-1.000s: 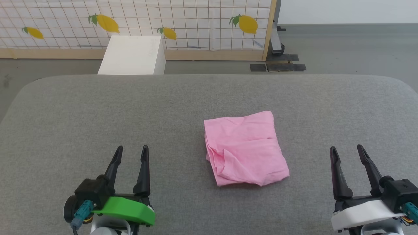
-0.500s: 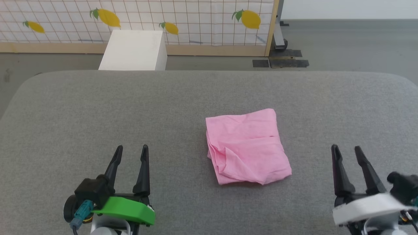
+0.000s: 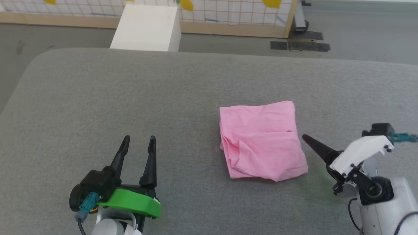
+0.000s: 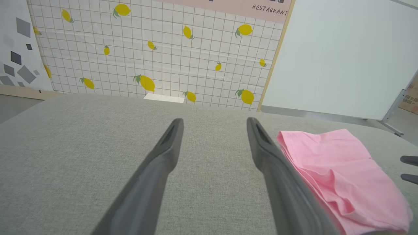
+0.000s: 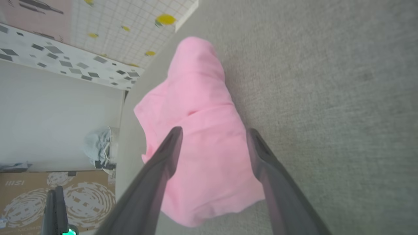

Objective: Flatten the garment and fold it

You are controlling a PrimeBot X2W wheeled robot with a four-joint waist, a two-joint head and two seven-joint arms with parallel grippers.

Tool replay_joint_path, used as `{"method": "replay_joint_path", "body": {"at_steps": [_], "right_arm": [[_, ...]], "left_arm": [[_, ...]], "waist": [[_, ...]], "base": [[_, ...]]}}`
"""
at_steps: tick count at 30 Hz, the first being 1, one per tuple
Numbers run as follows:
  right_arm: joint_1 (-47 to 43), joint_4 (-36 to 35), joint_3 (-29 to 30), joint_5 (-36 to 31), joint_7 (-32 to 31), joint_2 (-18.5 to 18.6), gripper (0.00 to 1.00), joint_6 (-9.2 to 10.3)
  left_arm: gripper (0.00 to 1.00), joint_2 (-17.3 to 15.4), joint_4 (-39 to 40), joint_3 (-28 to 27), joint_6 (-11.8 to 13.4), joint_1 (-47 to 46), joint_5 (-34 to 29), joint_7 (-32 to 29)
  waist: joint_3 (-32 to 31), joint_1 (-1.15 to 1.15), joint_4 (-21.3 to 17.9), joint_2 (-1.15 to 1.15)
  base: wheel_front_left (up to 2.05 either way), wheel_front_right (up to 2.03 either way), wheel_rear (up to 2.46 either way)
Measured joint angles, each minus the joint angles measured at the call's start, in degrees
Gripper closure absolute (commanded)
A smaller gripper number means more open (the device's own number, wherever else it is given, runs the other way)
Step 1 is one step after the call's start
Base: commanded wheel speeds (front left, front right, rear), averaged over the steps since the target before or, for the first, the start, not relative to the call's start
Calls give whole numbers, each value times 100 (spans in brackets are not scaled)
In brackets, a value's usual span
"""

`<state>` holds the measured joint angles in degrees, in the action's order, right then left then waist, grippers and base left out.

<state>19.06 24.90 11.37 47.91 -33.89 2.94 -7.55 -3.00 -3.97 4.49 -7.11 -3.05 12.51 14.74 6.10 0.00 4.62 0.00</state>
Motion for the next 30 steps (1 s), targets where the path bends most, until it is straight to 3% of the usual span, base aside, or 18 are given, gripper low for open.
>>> {"method": "replay_joint_path", "body": {"at_steps": [4,9,14,15,16,17,18,24,30], "right_arm": [[432,552,164,-470,-700,-8,0,0],[804,984,294,-882,-1029,-1,0,0],[1082,1437,142,-801,-1306,3,0,0],[1122,1517,82,-789,-1363,8,19,0],[1151,1561,24,-773,-1411,11,52,0],[1172,1590,-55,-750,-1456,12,66,0],[1176,1591,-131,-750,-1477,10,100,0],[1189,1388,-439,-792,-1511,-4,100,0],[1422,770,-1484,-1850,-1560,198,100,-1]], "left_arm": [[0,0,0,21,-14,-20,9,-1],[0,0,3,15,-14,-64,10,-1],[0,0,-10,19,-14,-66,10,-1],[0,0,-15,21,-14,-67,10,-1],[0,0,-18,23,-14,-67,12,-1],[0,0,-18,25,-14,-68,15,-1],[0,0,-18,27,-14,-68,15,-1],[0,-1,40,-7,-3,-62,14,0],[0,-2,181,-171,11,-21,-45,0]], "waist": [[94,0,173,0],[192,0,360,0],[226,0,489,0],[222,0,504,0],[215,0,512,0],[206,0,518,0],[199,0,519,0],[170,0,421,0],[164,0,64,0]], "base": [[0,0,0],[0,0,0],[0,0,0],[0,0,0],[0,0,0],[0,0,0],[0,0,0],[0,0,0],[0,0,0]]}}
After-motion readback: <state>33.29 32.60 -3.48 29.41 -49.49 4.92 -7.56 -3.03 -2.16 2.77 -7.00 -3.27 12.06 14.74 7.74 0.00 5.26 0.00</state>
